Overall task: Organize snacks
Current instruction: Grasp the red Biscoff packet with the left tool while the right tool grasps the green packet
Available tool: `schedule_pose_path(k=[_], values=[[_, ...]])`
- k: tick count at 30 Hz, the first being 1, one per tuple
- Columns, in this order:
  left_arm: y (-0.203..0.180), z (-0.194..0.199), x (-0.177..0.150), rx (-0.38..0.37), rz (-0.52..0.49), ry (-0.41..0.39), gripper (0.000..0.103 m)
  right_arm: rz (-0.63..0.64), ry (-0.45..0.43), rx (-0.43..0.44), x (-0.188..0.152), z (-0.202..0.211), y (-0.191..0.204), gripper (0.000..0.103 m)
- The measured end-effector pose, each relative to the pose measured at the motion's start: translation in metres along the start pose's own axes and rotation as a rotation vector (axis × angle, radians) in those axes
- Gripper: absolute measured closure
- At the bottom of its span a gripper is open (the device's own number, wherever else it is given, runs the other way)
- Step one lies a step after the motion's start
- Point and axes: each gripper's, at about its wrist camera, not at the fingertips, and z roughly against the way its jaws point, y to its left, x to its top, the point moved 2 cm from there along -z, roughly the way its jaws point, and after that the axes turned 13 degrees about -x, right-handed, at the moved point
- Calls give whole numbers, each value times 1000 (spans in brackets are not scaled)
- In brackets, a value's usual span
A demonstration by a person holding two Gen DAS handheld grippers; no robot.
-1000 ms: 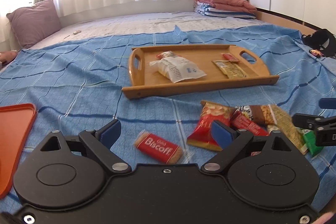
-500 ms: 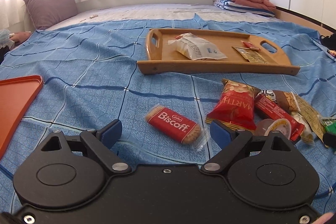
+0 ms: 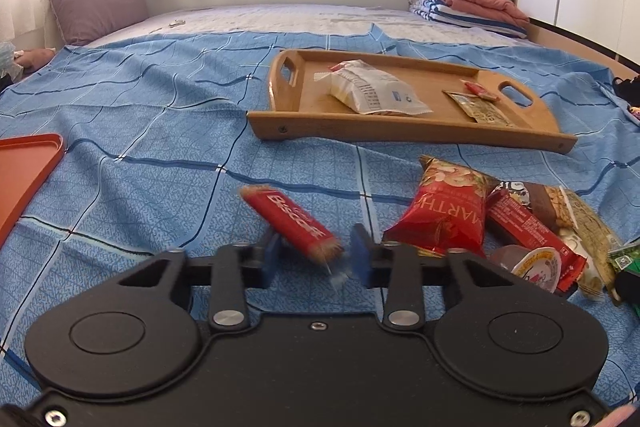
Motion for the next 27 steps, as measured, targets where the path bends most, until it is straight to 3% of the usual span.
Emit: schedule_pose_path(k=[5, 8, 10, 12, 16, 21, 25, 26, 27], values=[[-2, 7, 2, -18, -1, 1, 88, -20, -2, 7, 5, 2, -2, 58], [-2, 13, 3, -18, -4, -1, 88, -31, -10, 10, 8, 5, -4, 58], [-1, 19, 2, 7, -19, -13, 85, -35, -18, 7, 10, 7, -6, 58], [1, 23, 2, 50, -30, -25, 67, -38, -24, 5, 12, 8, -7, 58], [7, 25, 4, 94, -52, -32, 62, -50, -22, 6, 14, 7, -8, 58], [10, 10, 7, 89, 27, 9, 45, -49, -25, 9, 15, 7, -4, 58], [9, -6, 7, 108, 88, 10, 45, -47, -25, 16, 16, 6, 0, 58], [8, -9, 7, 117, 82, 4, 50, -47, -26, 18, 17, 6, 1, 58], [7, -12, 8, 116, 75, 8, 66, -46, -27, 20, 18, 5, 1, 58]])
